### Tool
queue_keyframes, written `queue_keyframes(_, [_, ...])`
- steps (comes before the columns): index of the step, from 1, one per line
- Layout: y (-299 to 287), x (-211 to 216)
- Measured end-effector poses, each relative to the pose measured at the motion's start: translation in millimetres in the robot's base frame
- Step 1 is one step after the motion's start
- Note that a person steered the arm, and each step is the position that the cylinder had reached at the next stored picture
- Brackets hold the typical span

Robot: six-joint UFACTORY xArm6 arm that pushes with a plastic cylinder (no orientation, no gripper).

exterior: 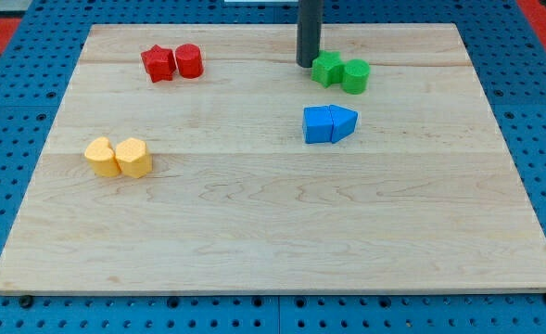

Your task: Push the red blocks towards the top center

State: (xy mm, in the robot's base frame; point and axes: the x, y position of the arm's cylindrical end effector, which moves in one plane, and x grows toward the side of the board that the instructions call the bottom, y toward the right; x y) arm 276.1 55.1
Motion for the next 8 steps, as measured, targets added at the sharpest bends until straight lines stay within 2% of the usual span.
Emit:
queue_keyframes(1, [-13.0, 1.6])
queue_keyframes(2, [-110.8, 6.7])
queue_keyframes(3, [-165.7, -2.1])
queue_keyframes(5, [-165.7, -2.1])
queue_keyframes(7, [-239.4, -2.1])
queue_keyframes(8, [-180.6, -2.4])
